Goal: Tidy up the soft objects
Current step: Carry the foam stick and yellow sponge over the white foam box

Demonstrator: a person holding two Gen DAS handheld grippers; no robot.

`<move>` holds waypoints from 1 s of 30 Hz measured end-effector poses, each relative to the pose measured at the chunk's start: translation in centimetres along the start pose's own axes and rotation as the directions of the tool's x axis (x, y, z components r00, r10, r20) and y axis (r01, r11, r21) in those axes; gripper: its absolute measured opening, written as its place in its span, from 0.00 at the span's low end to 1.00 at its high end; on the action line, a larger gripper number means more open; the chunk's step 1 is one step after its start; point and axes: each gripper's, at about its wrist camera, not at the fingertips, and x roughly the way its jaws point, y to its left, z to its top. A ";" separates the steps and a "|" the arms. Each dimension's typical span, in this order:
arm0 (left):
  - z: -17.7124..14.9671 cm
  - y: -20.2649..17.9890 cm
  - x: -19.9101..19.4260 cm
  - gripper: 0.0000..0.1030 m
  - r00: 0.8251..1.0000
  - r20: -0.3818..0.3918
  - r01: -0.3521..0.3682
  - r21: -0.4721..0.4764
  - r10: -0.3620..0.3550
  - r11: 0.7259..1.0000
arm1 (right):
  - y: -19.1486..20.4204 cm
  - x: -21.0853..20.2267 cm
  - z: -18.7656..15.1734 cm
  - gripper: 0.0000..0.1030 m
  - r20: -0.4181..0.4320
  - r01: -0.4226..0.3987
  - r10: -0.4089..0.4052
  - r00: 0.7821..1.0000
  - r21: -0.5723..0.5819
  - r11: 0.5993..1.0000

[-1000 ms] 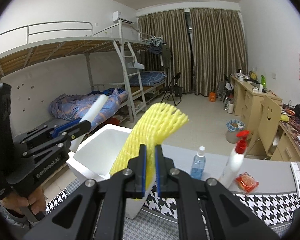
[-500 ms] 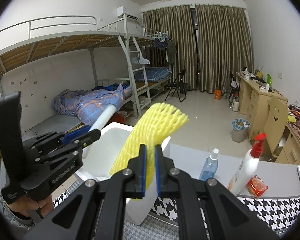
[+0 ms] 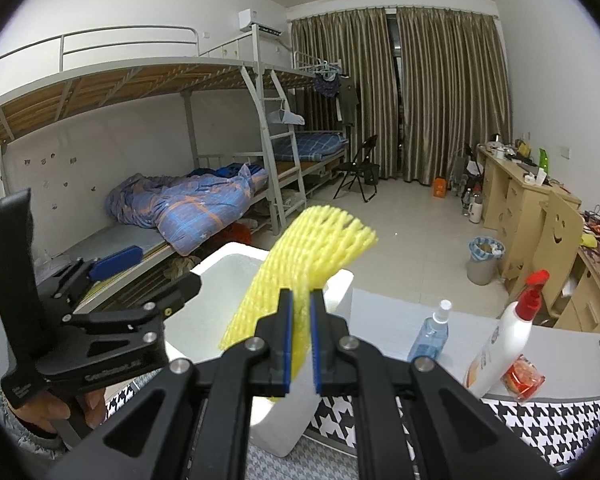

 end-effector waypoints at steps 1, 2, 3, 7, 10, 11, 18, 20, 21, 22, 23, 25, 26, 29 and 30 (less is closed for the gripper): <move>0.0 0.2 -0.3 0.89 1.000 0.006 -0.002 -0.004 0.002 1.000 | 0.1 0.1 0.0 0.10 -0.002 -0.002 0.002 1.000 -0.002 1.000; 0.0 0.3 -0.4 0.92 1.000 0.009 -0.004 -0.007 0.004 1.000 | 0.2 0.2 0.0 0.10 -0.004 -0.004 0.004 1.000 -0.005 1.000; 0.0 0.5 -0.5 0.93 1.000 0.013 -0.012 -0.015 0.012 1.000 | 0.3 0.3 0.0 0.10 -0.005 -0.005 0.005 1.000 -0.006 1.000; -0.1 1.3 -1.1 0.99 0.999 0.028 -0.023 -0.035 0.024 0.999 | 0.9 0.6 0.2 0.10 -0.009 -0.012 0.012 1.000 -0.014 1.000; -0.3 1.7 -1.4 0.99 0.999 0.032 -0.035 -0.037 0.036 0.999 | 1.3 1.0 0.2 0.10 -0.013 -0.015 0.014 1.000 -0.021 1.000; -0.3 1.9 -1.5 0.99 0.999 0.033 -0.038 -0.041 0.040 0.998 | 1.4 1.1 0.2 0.10 -0.014 -0.015 0.015 1.000 -0.022 1.000; -0.9 3.2 -2.7 0.99 0.997 0.038 -0.065 -0.066 0.068 0.996 | 2.1 1.6 0.3 0.10 -0.021 -0.034 0.033 0.999 -0.037 0.999; -1.1 3.4 -3.0 0.99 0.996 0.039 -0.072 -0.067 0.075 0.995 | 2.3 1.9 0.2 0.10 -0.025 -0.035 0.034 0.999 -0.042 0.999; -1.1 3.5 -3.1 0.99 0.996 0.039 -0.073 -0.067 0.076 0.995 | 2.4 2.0 0.2 0.10 -0.028 -0.035 0.034 0.999 -0.044 0.998; -1.0 3.6 -3.2 0.99 0.996 0.039 -0.075 -0.064 0.077 0.995 | 2.5 2.2 0.2 0.10 -0.032 -0.034 0.033 0.999 -0.047 0.998; -1.1 3.7 -3.3 0.99 0.996 0.041 -0.080 -0.061 0.082 0.995 | 2.6 2.3 0.2 0.10 -0.034 -0.033 0.031 0.999 -0.049 0.998; -1.1 3.9 -3.4 0.99 0.994 0.047 -0.094 -0.061 0.097 0.994 | 2.9 2.6 0.1 0.10 -0.042 -0.033 0.031 0.999 -0.051 0.998; -1.1 4.1 -3.5 0.99 0.994 0.047 -0.098 -0.064 0.101 0.993 | 2.9 2.8 0.1 0.10 -0.046 -0.037 0.034 0.998 -0.051 0.998; -1.4 4.5 -3.9 0.99 0.993 0.049 -0.100 -0.071 0.104 0.992 | 3.1 3.3 0.1 0.10 -0.052 -0.034 0.031 0.998 -0.063 0.997; -1.5 4.7 -3.9 0.99 0.993 0.049 -0.104 -0.074 0.107 0.992 | 3.3 3.4 0.1 0.10 -0.052 -0.036 0.033 0.998 -0.066 0.997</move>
